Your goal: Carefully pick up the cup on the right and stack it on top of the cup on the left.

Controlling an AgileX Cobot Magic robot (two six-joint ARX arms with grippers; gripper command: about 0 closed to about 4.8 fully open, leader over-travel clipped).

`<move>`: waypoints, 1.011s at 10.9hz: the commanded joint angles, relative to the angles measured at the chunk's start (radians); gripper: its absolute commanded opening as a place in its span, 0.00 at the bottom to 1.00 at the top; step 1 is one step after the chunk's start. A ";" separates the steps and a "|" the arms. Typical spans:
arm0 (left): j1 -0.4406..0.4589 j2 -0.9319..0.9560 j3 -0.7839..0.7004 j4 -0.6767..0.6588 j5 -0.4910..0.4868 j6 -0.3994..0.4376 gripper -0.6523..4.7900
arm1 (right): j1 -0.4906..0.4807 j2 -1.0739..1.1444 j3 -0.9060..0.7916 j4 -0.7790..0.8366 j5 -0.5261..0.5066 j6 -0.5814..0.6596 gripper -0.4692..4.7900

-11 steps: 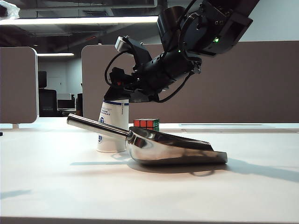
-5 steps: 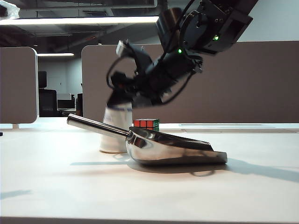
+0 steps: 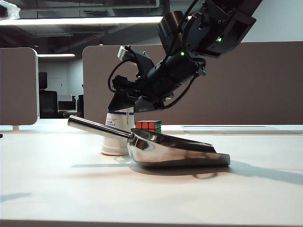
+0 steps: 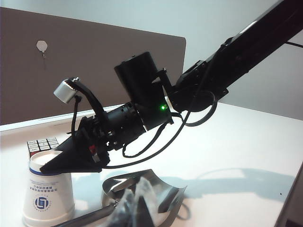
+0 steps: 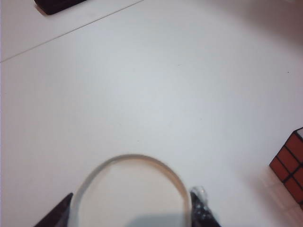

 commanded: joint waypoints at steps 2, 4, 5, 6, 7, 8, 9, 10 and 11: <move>-0.001 0.000 0.003 0.013 0.002 0.000 0.11 | 0.001 0.005 -0.004 0.023 0.004 0.013 0.74; -0.001 0.000 0.003 0.012 0.002 0.000 0.11 | 0.000 0.005 -0.002 0.093 0.003 0.031 0.79; -0.001 0.000 0.003 0.012 0.002 0.000 0.11 | 0.000 0.004 -0.002 0.110 0.003 0.038 0.79; -0.001 0.000 0.003 0.012 0.002 0.000 0.11 | 0.000 -0.002 -0.002 0.156 0.000 0.058 0.79; -0.001 0.000 0.003 0.012 0.002 0.000 0.11 | 0.000 -0.021 -0.002 0.201 0.001 0.077 0.79; -0.001 0.000 0.003 0.012 0.001 0.000 0.11 | 0.000 -0.061 -0.002 0.232 0.005 0.078 0.79; -0.001 0.000 0.003 0.013 0.000 0.000 0.11 | -0.007 -0.109 -0.002 0.241 0.034 0.075 0.79; -0.001 0.000 0.003 0.012 0.000 0.000 0.11 | -0.017 -0.126 -0.002 0.237 0.051 0.073 0.79; 0.000 0.000 0.003 0.012 -0.024 -0.002 0.11 | -0.106 -0.218 -0.003 0.124 0.095 0.067 0.79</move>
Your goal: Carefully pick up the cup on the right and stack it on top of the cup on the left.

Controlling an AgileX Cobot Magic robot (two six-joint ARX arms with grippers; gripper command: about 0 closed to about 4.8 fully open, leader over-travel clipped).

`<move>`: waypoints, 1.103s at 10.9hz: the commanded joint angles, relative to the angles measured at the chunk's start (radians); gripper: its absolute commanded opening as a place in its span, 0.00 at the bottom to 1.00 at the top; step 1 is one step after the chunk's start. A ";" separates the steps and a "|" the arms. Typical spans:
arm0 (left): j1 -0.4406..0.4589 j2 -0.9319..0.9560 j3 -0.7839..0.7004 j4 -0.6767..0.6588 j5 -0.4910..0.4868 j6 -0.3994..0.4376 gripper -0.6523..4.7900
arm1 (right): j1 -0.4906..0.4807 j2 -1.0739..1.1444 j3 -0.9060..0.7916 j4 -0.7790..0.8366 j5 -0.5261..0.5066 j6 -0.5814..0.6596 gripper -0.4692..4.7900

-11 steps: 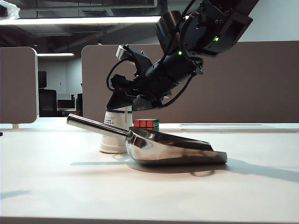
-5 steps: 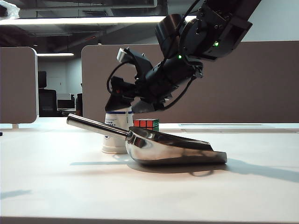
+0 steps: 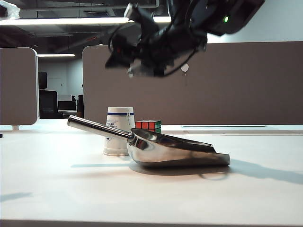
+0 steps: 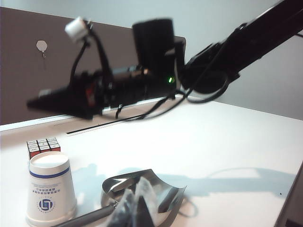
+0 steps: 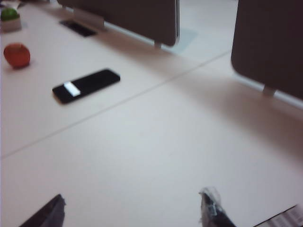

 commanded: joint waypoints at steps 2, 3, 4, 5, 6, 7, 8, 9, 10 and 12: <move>0.000 0.000 0.003 0.012 -0.113 -0.007 0.11 | -0.256 -0.240 0.003 -0.257 0.099 -0.026 0.78; 0.000 0.000 0.003 0.010 -0.255 -0.007 0.11 | -0.447 -0.365 0.003 -0.424 0.090 -0.051 0.78; 0.000 0.000 0.003 0.010 -0.278 -0.007 0.11 | -0.471 -0.378 0.003 -0.441 0.087 -0.051 0.78; 0.000 0.000 0.003 0.010 -0.302 -0.007 0.11 | -0.497 -0.389 0.003 -0.456 0.084 -0.053 0.77; 0.000 0.000 0.003 0.010 -0.324 -0.007 0.11 | -0.520 -0.401 0.003 -0.472 0.071 -0.053 0.75; 0.000 0.000 0.003 0.008 -0.360 -0.007 0.11 | -0.593 -0.472 -0.013 -0.559 -0.010 -0.088 0.56; 0.000 0.000 0.003 0.008 -0.360 -0.007 0.11 | -0.597 -0.487 -0.030 -0.558 -0.015 -0.106 0.56; 0.000 0.000 0.003 0.008 -0.359 -0.007 0.11 | -0.597 -0.562 -0.133 -0.549 -0.012 -0.124 0.54; 0.000 0.000 0.003 0.008 -0.359 -0.007 0.11 | -0.597 -0.583 -0.159 -0.549 -0.011 -0.124 0.52; 0.000 0.000 0.003 0.004 -0.360 -0.007 0.11 | -0.596 -0.877 -0.453 -0.544 -0.014 -0.097 0.47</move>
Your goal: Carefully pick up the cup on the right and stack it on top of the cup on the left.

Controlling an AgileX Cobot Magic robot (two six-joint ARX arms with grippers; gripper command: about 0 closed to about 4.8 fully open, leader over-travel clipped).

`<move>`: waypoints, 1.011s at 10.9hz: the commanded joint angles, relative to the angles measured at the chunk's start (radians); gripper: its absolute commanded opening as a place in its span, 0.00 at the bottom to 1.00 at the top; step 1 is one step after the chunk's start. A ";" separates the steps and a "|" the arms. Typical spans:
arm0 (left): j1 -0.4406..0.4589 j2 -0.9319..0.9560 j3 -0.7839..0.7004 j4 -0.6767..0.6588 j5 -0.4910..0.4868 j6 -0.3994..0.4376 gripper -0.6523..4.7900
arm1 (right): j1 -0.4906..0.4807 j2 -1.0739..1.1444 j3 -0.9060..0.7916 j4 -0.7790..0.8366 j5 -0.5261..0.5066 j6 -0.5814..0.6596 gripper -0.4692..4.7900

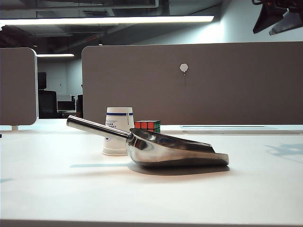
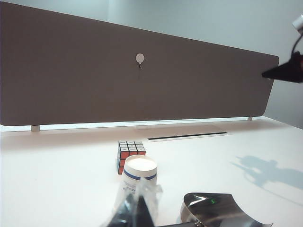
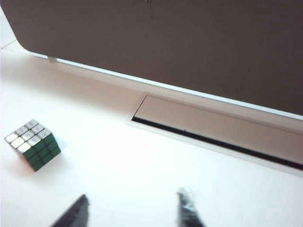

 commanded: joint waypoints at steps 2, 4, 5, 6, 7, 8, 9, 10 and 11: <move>0.000 0.000 0.003 0.005 -0.003 -0.003 0.11 | 0.001 -0.423 -0.378 0.021 -0.002 0.052 0.46; 0.000 0.000 0.003 0.005 -0.003 -0.003 0.11 | 0.001 -0.534 -0.444 0.022 -0.002 0.084 0.46; -0.001 0.000 0.003 0.005 -0.002 -0.003 0.11 | 0.000 -0.847 -0.594 -0.040 0.063 0.127 0.47; -0.001 0.000 0.003 0.005 0.000 -0.003 0.11 | 0.000 -0.879 -0.631 -0.074 0.068 0.128 0.47; -0.001 0.000 0.003 0.005 0.000 -0.003 0.11 | 0.000 -0.883 -0.640 -0.076 0.068 0.128 0.47; 0.000 0.000 0.003 0.005 0.001 -0.003 0.11 | 0.000 -0.885 -0.649 -0.079 0.069 0.128 0.47; -0.001 0.000 0.003 0.005 0.001 -0.003 0.11 | 0.000 -0.886 -0.654 -0.080 0.069 0.128 0.47; -0.001 0.000 0.003 0.005 0.001 -0.003 0.11 | 0.000 -0.901 -0.671 -0.090 0.090 0.125 0.46; 0.000 0.000 0.003 0.005 0.000 -0.003 0.11 | 0.000 -0.909 -0.675 -0.091 0.093 0.125 0.46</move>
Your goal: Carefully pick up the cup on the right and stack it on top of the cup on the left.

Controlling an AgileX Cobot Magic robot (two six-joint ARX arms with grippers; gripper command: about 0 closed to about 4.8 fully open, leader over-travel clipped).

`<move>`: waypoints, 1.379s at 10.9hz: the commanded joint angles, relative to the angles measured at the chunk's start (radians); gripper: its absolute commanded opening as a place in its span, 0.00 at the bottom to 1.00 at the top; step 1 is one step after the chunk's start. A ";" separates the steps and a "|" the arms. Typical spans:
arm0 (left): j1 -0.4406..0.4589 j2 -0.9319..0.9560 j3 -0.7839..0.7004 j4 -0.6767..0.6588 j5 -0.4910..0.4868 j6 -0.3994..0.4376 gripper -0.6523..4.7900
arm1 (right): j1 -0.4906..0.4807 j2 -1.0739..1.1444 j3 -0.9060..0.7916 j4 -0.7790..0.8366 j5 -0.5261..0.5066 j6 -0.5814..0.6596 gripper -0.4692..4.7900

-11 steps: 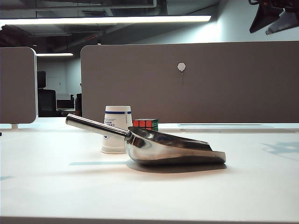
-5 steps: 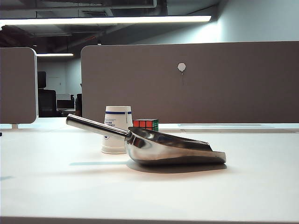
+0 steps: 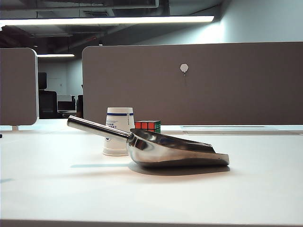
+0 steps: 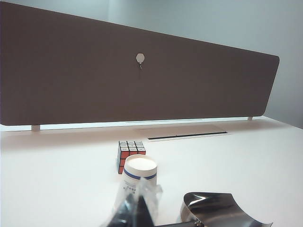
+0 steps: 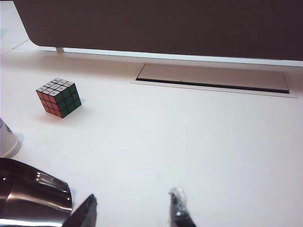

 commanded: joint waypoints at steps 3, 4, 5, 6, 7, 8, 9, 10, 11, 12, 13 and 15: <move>-0.001 0.000 0.003 0.006 0.000 -0.003 0.11 | 0.000 -0.166 -0.058 0.006 0.071 0.063 0.46; -0.001 0.000 0.003 0.006 0.000 -0.003 0.11 | 0.000 -0.354 -0.104 -0.036 0.153 0.091 0.46; -0.001 0.000 0.003 0.006 0.000 -0.003 0.11 | 0.000 -0.387 -0.104 -0.055 0.172 0.091 0.46; -0.001 0.000 0.003 0.006 0.000 -0.003 0.11 | 0.000 -0.399 -0.105 -0.060 0.183 0.093 0.46; -0.001 0.000 0.003 0.005 0.000 -0.003 0.11 | 0.000 -0.399 -0.105 -0.060 0.193 0.103 0.46; -0.001 0.000 0.003 0.004 0.000 -0.003 0.11 | 0.000 -0.399 -0.161 -0.088 0.193 0.136 0.46; -0.001 0.000 0.003 0.004 0.000 -0.003 0.11 | 0.000 -0.399 -0.170 -0.088 0.193 0.136 0.46; -0.001 0.000 0.003 0.004 0.000 -0.003 0.11 | 0.000 -0.399 -0.181 -0.089 0.192 0.136 0.46; -0.001 0.000 0.003 0.004 0.000 -0.003 0.11 | 0.000 -0.399 -0.191 -0.088 0.192 0.136 0.46; -0.001 0.000 0.003 0.004 0.000 -0.003 0.11 | 0.000 -0.400 -0.229 -0.088 0.192 0.134 0.46; -0.001 0.000 0.003 0.004 0.000 -0.003 0.11 | 0.000 -0.400 -0.234 -0.087 0.187 0.131 0.46; -0.001 0.000 0.003 0.003 0.000 -0.003 0.11 | 0.001 -0.400 -0.343 0.080 0.185 0.079 0.46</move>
